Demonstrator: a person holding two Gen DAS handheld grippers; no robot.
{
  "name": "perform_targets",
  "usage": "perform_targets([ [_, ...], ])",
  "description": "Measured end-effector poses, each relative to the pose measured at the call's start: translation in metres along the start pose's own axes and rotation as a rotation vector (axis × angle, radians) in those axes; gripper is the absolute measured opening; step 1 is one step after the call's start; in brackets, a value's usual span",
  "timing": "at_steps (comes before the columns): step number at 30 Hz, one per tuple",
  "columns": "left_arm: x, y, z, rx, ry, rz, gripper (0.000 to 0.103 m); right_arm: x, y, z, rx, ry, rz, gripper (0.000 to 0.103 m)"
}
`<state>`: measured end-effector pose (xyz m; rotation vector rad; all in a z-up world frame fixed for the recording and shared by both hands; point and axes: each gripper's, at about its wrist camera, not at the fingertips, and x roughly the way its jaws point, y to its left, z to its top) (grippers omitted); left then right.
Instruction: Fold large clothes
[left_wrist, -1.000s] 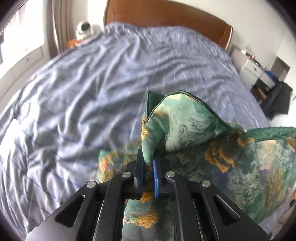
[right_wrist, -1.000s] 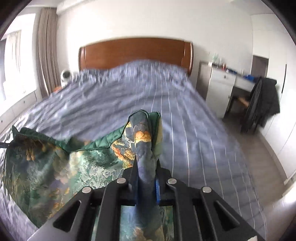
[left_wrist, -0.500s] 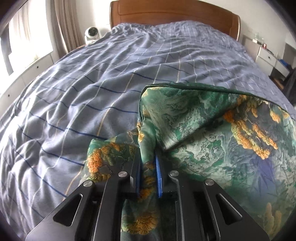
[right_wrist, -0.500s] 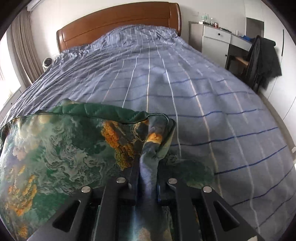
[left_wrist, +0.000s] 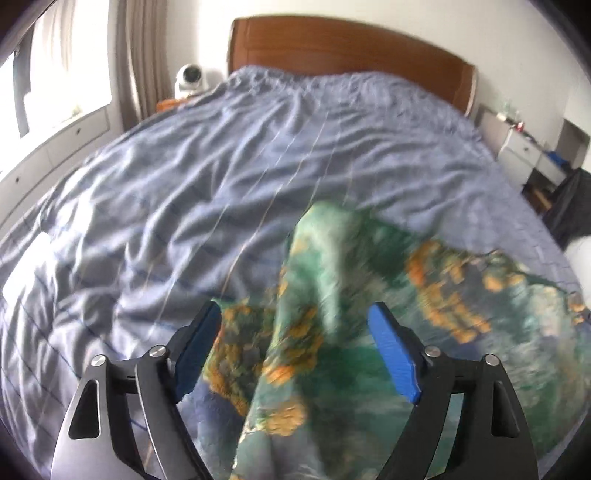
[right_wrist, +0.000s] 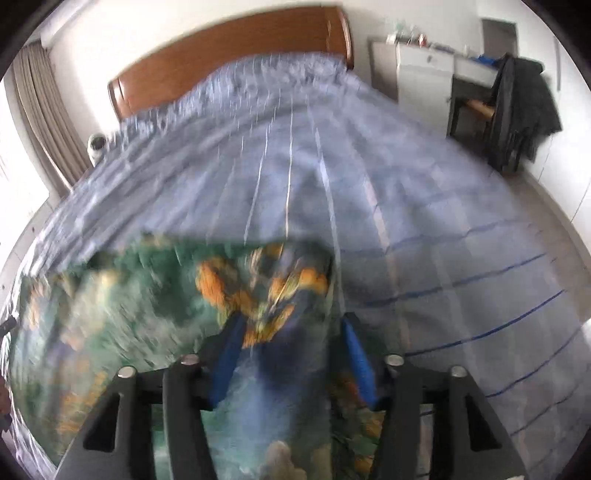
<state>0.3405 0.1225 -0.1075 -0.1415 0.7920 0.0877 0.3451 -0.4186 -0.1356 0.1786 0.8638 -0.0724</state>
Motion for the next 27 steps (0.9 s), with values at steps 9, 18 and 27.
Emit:
perform_targets([
  [9,0.057,-0.027,0.027,0.035,0.053,0.049,0.096,-0.013,0.041,-0.003,-0.151,0.063,0.103,0.056],
  [18,0.106,0.02,0.001,-0.16,0.144,0.053,0.095,0.033,0.024,-0.032,-0.068,0.08,0.127,0.056],
  [27,0.008,-0.042,0.013,0.125,0.0,0.031,0.092,-0.006,0.022,-0.034,-0.074,0.0,0.133,0.056],
])
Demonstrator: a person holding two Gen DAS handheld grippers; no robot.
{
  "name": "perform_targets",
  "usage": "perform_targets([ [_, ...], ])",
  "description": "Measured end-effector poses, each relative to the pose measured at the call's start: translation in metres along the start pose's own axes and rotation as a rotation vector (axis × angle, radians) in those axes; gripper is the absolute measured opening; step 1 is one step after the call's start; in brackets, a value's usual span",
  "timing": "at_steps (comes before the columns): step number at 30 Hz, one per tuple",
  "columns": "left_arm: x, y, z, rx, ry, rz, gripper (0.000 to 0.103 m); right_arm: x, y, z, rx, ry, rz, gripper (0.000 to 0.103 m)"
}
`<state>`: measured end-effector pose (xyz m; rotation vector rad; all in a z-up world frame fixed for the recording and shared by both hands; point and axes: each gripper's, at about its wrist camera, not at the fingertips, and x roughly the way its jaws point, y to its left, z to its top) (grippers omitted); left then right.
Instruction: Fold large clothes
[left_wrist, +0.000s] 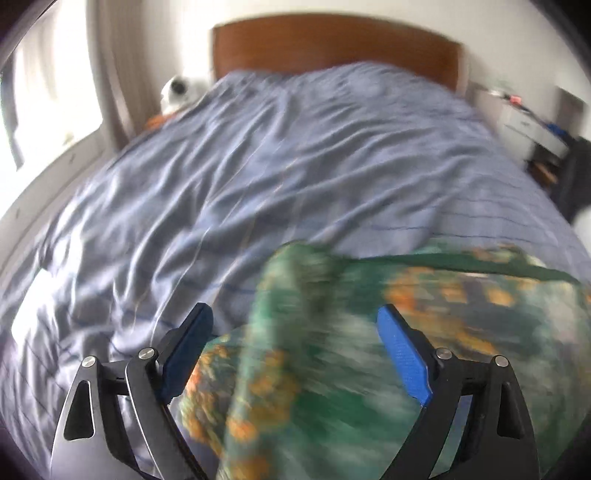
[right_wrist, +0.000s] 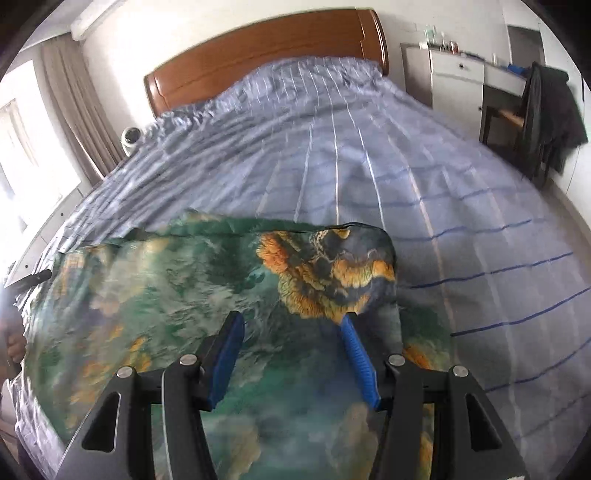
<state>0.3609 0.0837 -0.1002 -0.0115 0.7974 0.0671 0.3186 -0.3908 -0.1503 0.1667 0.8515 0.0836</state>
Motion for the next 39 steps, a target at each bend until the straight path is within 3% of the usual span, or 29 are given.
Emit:
perform_targets([
  [5,-0.052,-0.074,0.004,0.15,-0.048,-0.188,0.097,-0.054,0.009,-0.015,-0.018,-0.036,0.067,0.056],
  [10,-0.039,-0.145,-0.002,0.266,0.018,-0.275,0.097,-0.088,0.012,-0.042,0.009,-0.014,0.117,0.056],
  [16,-0.015,-0.19,-0.051,0.354,0.131,-0.26,0.097,-0.124,0.009,-0.086,0.085,0.008,0.165,0.056],
  [19,-0.026,-0.196,-0.076,0.397,0.113,-0.243,0.097,-0.137,0.008,-0.107,0.103,0.019,0.158,0.056],
  [27,-0.059,-0.184,-0.11,0.378,0.09,-0.225,0.097,-0.153,0.007,-0.146,0.146,0.039,0.138,0.056],
  [39,-0.066,-0.187,-0.12,0.412,0.083,-0.162,0.097,-0.16,0.025,-0.157,0.151,0.04,0.126,0.056],
])
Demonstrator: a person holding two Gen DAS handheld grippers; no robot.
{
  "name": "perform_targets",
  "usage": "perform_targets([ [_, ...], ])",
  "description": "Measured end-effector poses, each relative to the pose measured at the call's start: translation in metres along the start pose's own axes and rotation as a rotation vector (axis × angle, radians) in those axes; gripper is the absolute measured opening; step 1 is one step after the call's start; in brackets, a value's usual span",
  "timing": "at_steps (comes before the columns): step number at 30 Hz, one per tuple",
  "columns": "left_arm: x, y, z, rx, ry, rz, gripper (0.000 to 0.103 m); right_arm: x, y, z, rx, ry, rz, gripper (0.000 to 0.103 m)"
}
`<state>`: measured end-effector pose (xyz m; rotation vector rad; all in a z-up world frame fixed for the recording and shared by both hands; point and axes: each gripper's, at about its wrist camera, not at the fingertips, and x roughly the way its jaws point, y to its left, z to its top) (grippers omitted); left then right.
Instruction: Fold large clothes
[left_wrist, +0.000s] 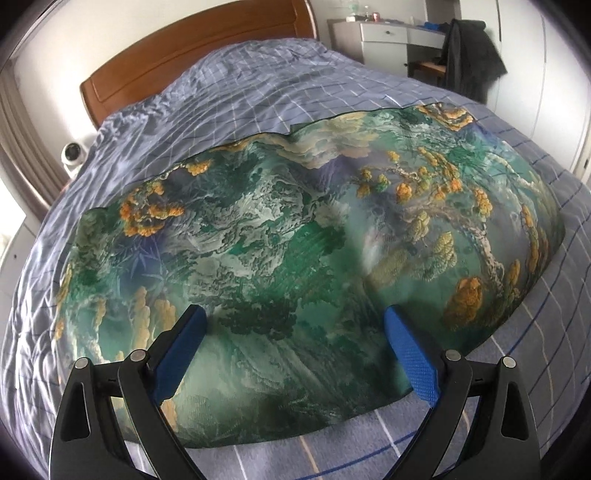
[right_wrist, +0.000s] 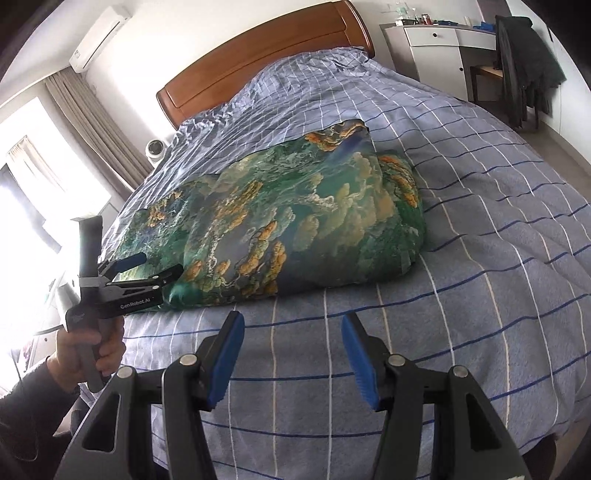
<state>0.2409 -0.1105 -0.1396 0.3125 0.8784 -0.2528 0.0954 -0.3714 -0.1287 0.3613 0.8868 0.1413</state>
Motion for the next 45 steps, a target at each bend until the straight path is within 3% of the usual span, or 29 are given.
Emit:
perform_targets([
  [13,-0.003,-0.001,-0.007,-0.025,0.015,0.004,0.098,0.007,-0.001,-0.003,0.012,0.005,-0.038,0.056],
  [25,-0.025,-0.003,-0.033,-0.066,0.034,-0.057,0.099,0.011,-0.031,-0.008,0.136,0.001,-0.096,0.056],
  [30,-0.041,0.004,-0.048,-0.105,0.03,-0.082,0.099,0.014,-0.049,0.003,0.224,-0.026,-0.059,0.06],
  [32,-0.047,0.008,-0.047,-0.113,0.027,-0.083,0.099,0.024,-0.063,0.015,0.276,-0.068,-0.033,0.069],
  [36,-0.064,0.02,-0.038,-0.109,0.0,-0.07,0.099,0.057,-0.096,0.03,0.478,-0.057,0.034,0.069],
  [38,-0.069,0.026,-0.033,-0.1,-0.007,-0.057,0.099,0.075,-0.109,0.032,0.597,-0.071,0.087,0.074],
  [42,-0.072,0.032,-0.026,-0.088,0.002,-0.048,0.099,0.092,-0.114,0.031,0.679,-0.122,0.097,0.075],
  [45,-0.071,0.032,-0.024,-0.08,0.007,-0.034,0.099,0.098,-0.106,0.028,0.639,-0.131,0.047,0.067],
])
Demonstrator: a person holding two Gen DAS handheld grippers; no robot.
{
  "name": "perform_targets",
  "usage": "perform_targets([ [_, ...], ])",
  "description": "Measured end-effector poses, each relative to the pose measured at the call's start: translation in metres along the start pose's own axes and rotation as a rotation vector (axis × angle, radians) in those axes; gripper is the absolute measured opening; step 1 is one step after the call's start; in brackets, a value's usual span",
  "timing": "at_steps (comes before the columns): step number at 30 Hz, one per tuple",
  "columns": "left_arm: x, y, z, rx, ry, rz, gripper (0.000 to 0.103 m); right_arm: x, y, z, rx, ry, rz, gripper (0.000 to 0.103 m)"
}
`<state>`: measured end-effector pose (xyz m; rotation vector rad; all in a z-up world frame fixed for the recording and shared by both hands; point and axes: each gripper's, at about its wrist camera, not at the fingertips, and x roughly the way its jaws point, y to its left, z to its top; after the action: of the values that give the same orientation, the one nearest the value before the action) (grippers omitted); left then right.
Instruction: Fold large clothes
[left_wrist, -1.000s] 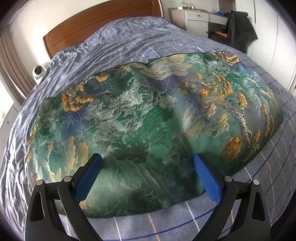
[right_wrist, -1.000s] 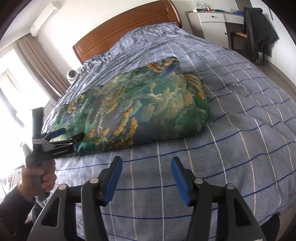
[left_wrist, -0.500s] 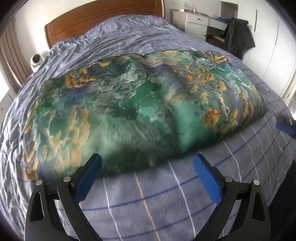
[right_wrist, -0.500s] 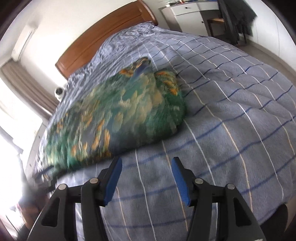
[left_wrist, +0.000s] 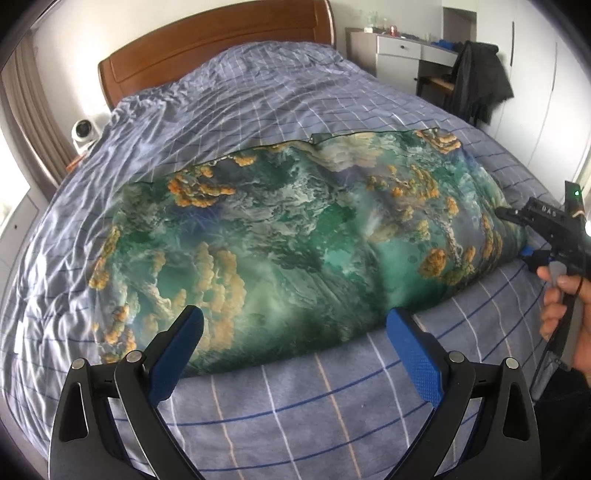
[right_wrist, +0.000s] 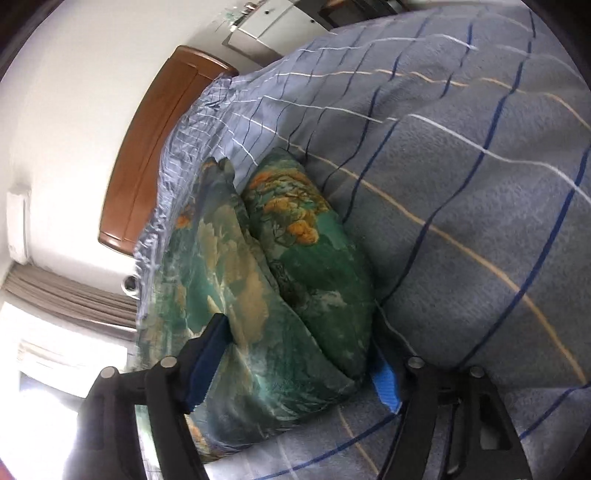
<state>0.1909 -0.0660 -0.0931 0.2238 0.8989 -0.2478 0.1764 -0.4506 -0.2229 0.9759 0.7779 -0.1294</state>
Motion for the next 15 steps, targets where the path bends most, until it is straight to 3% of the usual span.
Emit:
perform_targets([
  [6,0.005,-0.003,0.002,-0.008,0.022,-0.027,0.099,-0.001,0.003,0.001,-0.073,0.006,-0.016,0.048],
  [10,0.003,-0.006,0.008,0.011,0.019,-0.041,0.099,-0.011,0.023,-0.002,-0.199,-0.035,-0.056,0.037],
  [15,-0.011,-0.006,0.05,0.007,-0.002,-0.133,0.099,-0.039,0.053,-0.008,-0.322,-0.108,-0.043,0.033],
])
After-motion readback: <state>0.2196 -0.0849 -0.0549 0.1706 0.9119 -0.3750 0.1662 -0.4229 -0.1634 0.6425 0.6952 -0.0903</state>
